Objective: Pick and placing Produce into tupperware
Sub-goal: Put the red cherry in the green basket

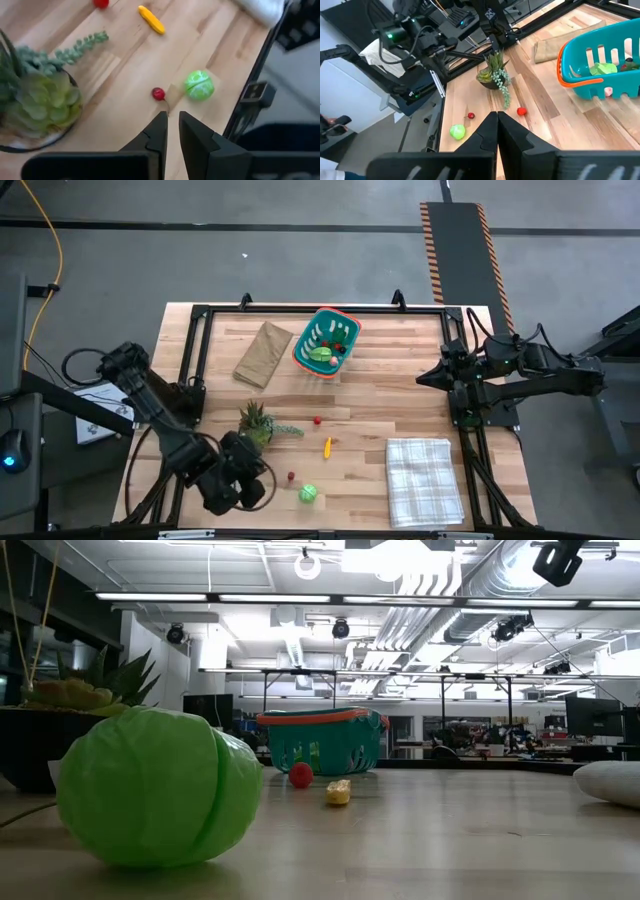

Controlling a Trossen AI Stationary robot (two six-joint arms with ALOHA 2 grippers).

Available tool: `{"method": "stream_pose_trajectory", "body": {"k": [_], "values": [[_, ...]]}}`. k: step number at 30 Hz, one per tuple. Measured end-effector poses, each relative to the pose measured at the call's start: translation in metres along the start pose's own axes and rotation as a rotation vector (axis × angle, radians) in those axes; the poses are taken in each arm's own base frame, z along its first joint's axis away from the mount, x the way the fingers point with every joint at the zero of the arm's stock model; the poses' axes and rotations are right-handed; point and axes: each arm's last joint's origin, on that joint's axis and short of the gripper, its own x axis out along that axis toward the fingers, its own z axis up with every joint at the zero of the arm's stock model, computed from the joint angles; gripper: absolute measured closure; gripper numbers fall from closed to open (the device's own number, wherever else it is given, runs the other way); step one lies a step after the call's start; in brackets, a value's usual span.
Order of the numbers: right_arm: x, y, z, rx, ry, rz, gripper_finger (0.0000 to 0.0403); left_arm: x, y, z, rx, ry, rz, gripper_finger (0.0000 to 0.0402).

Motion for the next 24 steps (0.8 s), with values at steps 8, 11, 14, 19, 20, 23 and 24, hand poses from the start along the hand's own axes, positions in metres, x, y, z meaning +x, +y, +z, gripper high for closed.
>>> {"method": "stream_pose_trajectory", "body": {"k": [8, 11, 14, 19, 20, 23, 24], "values": [[0.000, 0.000, 0.000, 0.019, -0.006, -0.009, 0.0402, 0.000, 0.017, -0.045, -0.218, -0.139, -0.048, 0.0360], [0.000, 0.000, 0.000, 0.026, -0.008, -0.013, 0.0402, -0.003, 0.022, -0.060, -0.269, -0.150, -0.067, 0.0361], [0.000, -0.001, 0.000, 0.027, -0.015, -0.025, 0.0402, -0.006, 0.023, -0.074, -0.305, -0.169, -0.091, 0.0362], [0.000, -0.002, 0.001, 0.047, -0.045, -0.072, 0.0402, -0.001, 0.019, -0.097, -0.308, -0.152, -0.114, 0.0362], [0.000, -0.002, 0.001, 0.059, -0.052, -0.081, 0.0402, 0.000, 0.016, -0.100, -0.318, -0.148, -0.132, 0.0362], [0.000, -0.003, 0.002, 0.104, -0.073, -0.109, 0.0402, 0.008, 0.008, -0.110, -0.309, -0.144, -0.165, 0.0362], [0.000, -0.003, 0.002, 0.117, -0.076, -0.112, 0.0402, 0.011, 0.006, -0.112, -0.300, -0.147, -0.170, 0.0362]]}}
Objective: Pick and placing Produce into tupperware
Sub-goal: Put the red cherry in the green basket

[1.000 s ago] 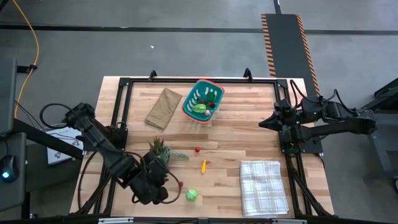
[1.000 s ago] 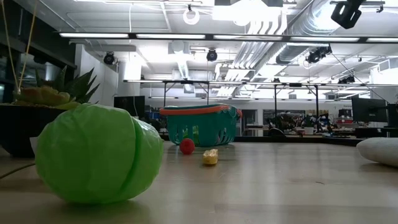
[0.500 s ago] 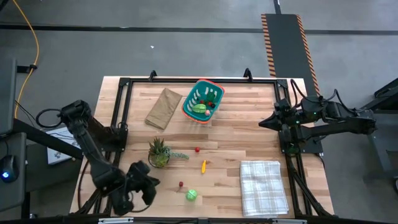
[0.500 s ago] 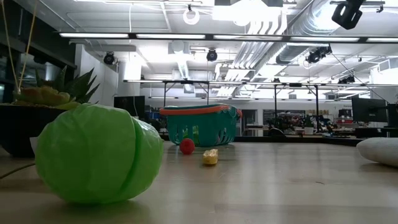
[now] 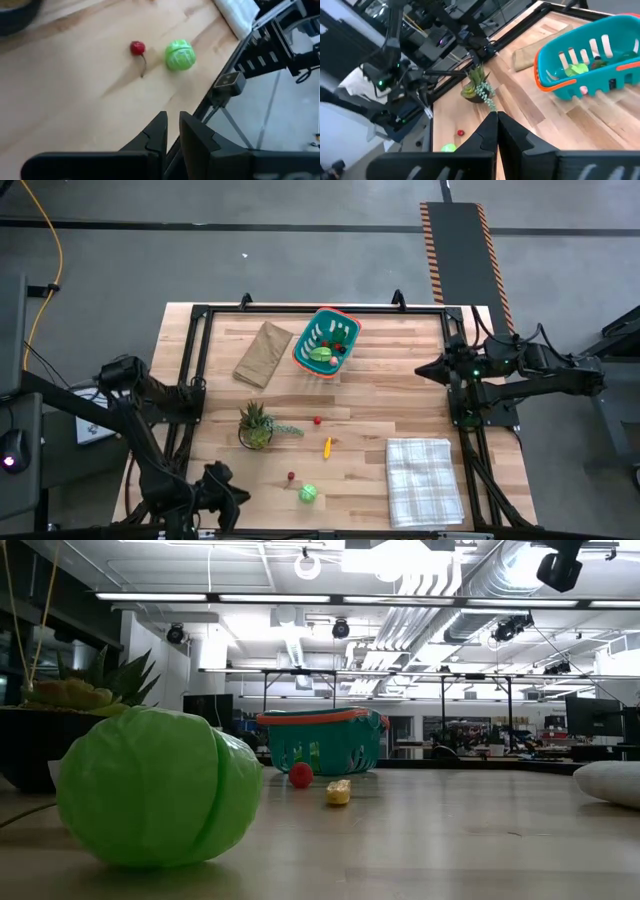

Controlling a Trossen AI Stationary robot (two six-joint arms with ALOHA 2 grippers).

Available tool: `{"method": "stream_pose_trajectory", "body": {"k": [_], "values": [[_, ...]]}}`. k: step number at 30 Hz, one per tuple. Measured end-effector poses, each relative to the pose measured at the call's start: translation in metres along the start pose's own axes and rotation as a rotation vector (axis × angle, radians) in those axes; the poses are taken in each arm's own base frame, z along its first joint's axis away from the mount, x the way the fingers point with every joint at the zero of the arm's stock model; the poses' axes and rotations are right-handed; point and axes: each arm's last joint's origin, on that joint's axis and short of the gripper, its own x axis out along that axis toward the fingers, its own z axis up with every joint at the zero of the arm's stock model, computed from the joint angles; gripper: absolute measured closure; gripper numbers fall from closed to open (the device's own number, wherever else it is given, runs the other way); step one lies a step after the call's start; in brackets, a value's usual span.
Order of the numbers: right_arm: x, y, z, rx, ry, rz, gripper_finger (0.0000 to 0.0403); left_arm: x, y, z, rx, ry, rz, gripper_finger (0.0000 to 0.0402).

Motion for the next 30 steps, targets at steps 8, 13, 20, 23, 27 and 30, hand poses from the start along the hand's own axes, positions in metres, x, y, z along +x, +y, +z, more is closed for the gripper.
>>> {"method": "stream_pose_trajectory", "body": {"k": [8, 13, 20, 23, 27, 30], "values": [[0.000, -0.001, 0.001, 0.077, -0.034, -0.039, 0.0402, 0.021, -0.002, -0.021, 0.004, -0.066, -0.047, 0.0362], [0.000, -0.001, 0.002, 0.090, -0.040, -0.034, 0.0402, 0.023, -0.004, -0.018, -0.087, -0.006, -0.028, 0.0362], [0.000, -0.001, 0.000, 0.077, -0.016, -0.021, 0.0402, 0.025, -0.024, -0.007, -0.133, -0.074, -0.164, 0.0362], [0.000, -0.001, 0.000, 0.062, -0.005, -0.018, 0.0402, 0.031, -0.031, -0.003, -0.003, -0.189, -0.198, 0.0362], [0.000, -0.001, 0.000, 0.026, -0.001, -0.016, 0.0402, 0.047, -0.026, -0.001, 0.077, -0.227, -0.138, 0.0362], [0.000, -0.001, -0.001, 0.012, 0.003, -0.011, 0.0402, 0.060, -0.020, -0.003, 0.110, -0.208, -0.085, 0.0362]]}}
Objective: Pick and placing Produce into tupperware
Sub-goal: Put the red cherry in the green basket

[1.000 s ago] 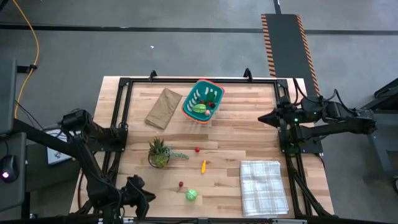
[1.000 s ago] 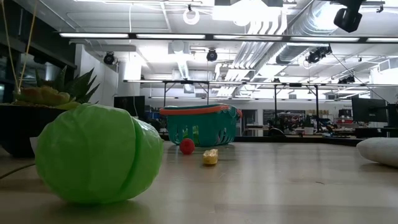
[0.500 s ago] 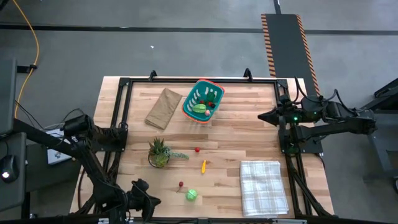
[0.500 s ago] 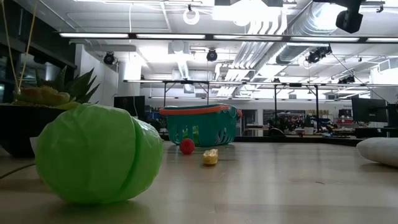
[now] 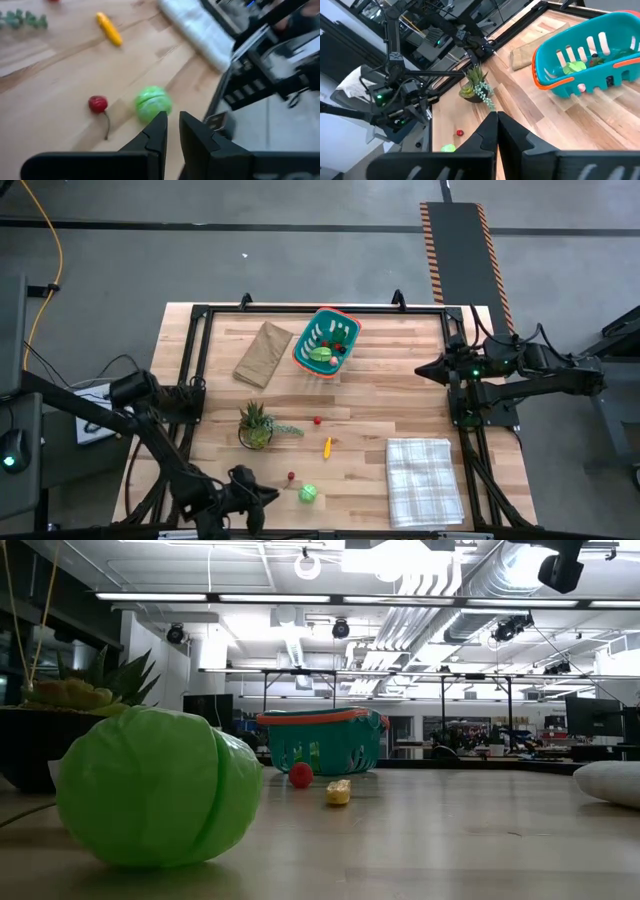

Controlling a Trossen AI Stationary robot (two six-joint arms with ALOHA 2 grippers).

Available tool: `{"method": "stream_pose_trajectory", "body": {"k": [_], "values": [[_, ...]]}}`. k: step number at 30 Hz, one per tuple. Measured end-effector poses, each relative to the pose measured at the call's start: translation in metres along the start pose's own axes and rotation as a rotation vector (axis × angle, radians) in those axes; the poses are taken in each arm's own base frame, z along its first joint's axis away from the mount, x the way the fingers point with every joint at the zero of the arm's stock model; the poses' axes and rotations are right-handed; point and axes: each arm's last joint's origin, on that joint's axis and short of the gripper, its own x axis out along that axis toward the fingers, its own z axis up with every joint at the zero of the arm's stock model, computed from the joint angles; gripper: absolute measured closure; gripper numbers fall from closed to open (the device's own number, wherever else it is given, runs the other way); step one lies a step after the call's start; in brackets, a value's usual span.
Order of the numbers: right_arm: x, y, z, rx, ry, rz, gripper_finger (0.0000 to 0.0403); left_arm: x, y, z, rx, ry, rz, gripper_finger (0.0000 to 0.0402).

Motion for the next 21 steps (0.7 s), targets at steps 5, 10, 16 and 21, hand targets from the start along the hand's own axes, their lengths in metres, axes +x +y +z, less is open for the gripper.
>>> {"method": "stream_pose_trajectory", "body": {"k": [5, 10, 16, 21], "values": [[0.000, 0.000, -0.001, -0.022, 0.009, 0.004, 0.0402, 0.015, 0.007, -0.006, 0.018, 0.008, 0.050, 0.0362], [0.000, -0.001, -0.002, -0.023, 0.025, -0.009, 0.0402, 0.016, -0.001, -0.013, 0.001, 0.033, 0.066, 0.0362], [0.000, -0.003, -0.004, -0.024, 0.042, -0.022, 0.0402, 0.000, -0.035, -0.014, -0.018, 0.017, 0.069, 0.0362], [0.000, -0.003, -0.003, -0.025, 0.031, -0.032, 0.0402, -0.011, -0.054, -0.023, -0.033, -0.012, 0.152, 0.0362]]}}
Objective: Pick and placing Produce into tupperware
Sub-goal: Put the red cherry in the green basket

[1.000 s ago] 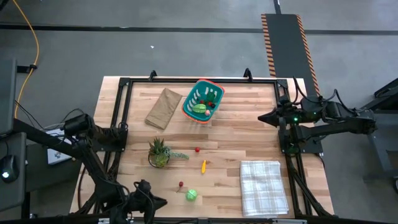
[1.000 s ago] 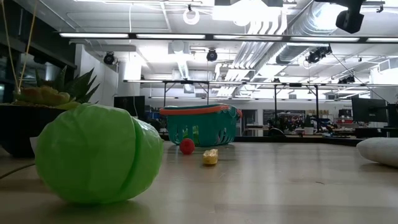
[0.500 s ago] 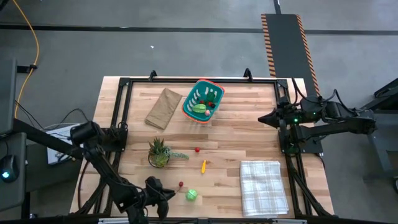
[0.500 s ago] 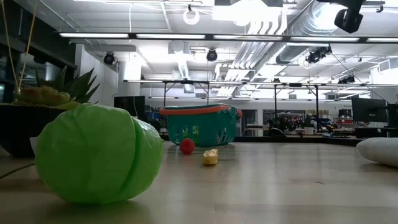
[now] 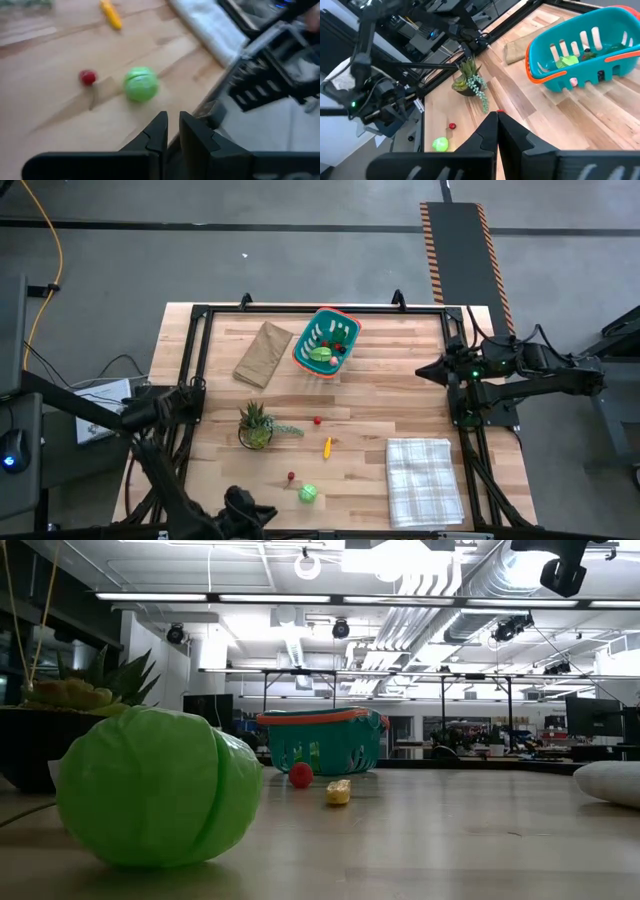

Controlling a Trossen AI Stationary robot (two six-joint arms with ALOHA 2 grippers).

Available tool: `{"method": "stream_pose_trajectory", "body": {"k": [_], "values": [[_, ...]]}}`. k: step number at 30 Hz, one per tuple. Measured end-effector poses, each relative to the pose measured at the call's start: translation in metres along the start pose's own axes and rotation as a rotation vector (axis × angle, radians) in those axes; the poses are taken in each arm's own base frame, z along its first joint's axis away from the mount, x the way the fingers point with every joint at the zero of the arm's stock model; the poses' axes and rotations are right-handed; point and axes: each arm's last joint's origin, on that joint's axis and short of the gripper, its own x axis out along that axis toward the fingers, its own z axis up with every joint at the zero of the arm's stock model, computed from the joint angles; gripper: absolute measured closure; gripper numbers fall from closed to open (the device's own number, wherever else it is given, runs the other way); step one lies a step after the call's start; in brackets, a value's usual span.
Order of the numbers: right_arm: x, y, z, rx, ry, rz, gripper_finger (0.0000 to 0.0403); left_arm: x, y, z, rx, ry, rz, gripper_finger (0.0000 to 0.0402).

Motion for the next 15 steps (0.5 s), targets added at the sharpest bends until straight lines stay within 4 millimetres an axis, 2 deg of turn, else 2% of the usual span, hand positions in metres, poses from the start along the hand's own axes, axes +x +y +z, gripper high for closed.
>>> {"method": "stream_pose_trajectory", "body": {"k": [7, 10, 15], "values": [[0.000, -0.001, 0.001, -0.002, -0.023, -0.025, 0.0402, 0.014, 0.011, -0.028, 0.001, -0.057, 0.238, 0.0362], [0.001, 0.000, 0.001, 0.002, -0.026, -0.025, 0.0402, 0.019, 0.018, -0.033, 0.033, -0.087, 0.268, 0.0362], [0.003, 0.001, 0.002, 0.005, -0.029, -0.023, 0.0402, 0.035, 0.019, -0.039, -0.011, -0.114, 0.232, 0.0362]]}}
